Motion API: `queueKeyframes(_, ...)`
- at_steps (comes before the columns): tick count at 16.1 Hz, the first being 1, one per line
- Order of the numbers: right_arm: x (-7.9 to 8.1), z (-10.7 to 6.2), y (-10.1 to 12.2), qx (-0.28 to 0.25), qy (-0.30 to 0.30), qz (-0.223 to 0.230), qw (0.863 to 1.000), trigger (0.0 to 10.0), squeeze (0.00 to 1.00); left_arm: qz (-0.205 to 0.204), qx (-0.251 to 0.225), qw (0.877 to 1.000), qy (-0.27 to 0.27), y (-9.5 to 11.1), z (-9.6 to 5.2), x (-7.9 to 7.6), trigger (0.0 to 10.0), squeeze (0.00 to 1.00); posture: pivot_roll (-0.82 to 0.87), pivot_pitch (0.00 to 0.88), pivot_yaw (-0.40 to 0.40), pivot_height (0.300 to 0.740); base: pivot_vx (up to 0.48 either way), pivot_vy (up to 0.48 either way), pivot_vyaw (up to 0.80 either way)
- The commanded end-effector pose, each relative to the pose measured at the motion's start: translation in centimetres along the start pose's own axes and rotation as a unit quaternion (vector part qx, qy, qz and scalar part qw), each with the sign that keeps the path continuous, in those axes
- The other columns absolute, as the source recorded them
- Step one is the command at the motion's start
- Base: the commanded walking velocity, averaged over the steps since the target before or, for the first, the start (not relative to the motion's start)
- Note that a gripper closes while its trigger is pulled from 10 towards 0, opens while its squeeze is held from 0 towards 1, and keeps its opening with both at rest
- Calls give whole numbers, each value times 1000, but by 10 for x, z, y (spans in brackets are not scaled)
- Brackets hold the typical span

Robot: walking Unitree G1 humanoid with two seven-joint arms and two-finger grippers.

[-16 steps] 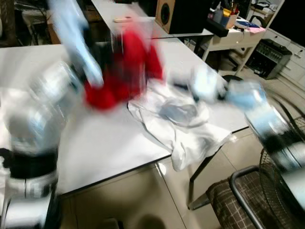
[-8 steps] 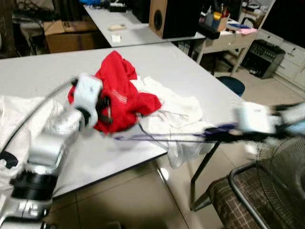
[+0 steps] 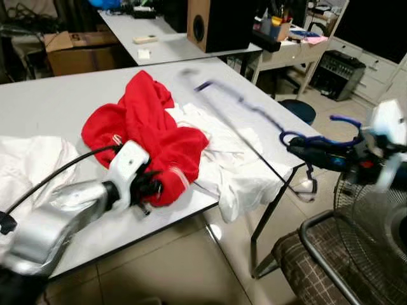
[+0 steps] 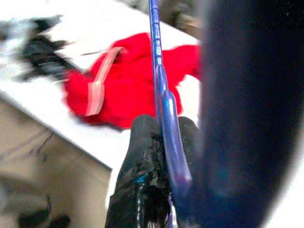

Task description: Hang hanger

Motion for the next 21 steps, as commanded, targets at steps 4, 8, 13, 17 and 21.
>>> queueKeyframes(4, -2, 4, -21, -39, -123, 90, 988, 10000, 0, 30, -80, 995, -43, 35, -40, 6, 10000, 1000, -38, 0, -33, 740, 0, 0, 0)
queueKeyframes(8, 22, 25, -29, -76, -156, 137, 975, 10000, 0, 43, -96, 993, -53, 51, -58, 5, 10000, 745, -26, 0, -34, 740, 0, 0, 0)
queueKeyframes(13, 28, 38, -31, -91, -171, 158, 968, 10000, 0, 161, 74, 981, 72, 11, -27, 25, 10000, 1000, -25, 0, -28, 740, 0, 0, 0)
queueKeyframes(17, 35, 41, -33, -87, -161, 165, 969, 10000, 0, 180, 145, 973, 18, -16, -31, 14, 10000, 1000, -25, 0, -27, 740, 0, 0, 0)
queueKeyframes(21, 32, 42, -36, -76, -174, 169, 967, 10000, 0, 142, 135, 974, -118, -21, -48, -14, 10000, 1000, -20, 0, -32, 740, 0, 0, 0)
Point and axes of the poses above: a point about 5 cm out from each wrist's last joint towards the gripper, its own z axis pointing out of the wrist towards the gripper, its own y axis along the axis of the wrist's last joint, x = y × z, the point moved 1 cm from there along z, pointing out of the wrist towards the gripper, and after that the axes turned 13 degrees about z, right-handed, at the moved point
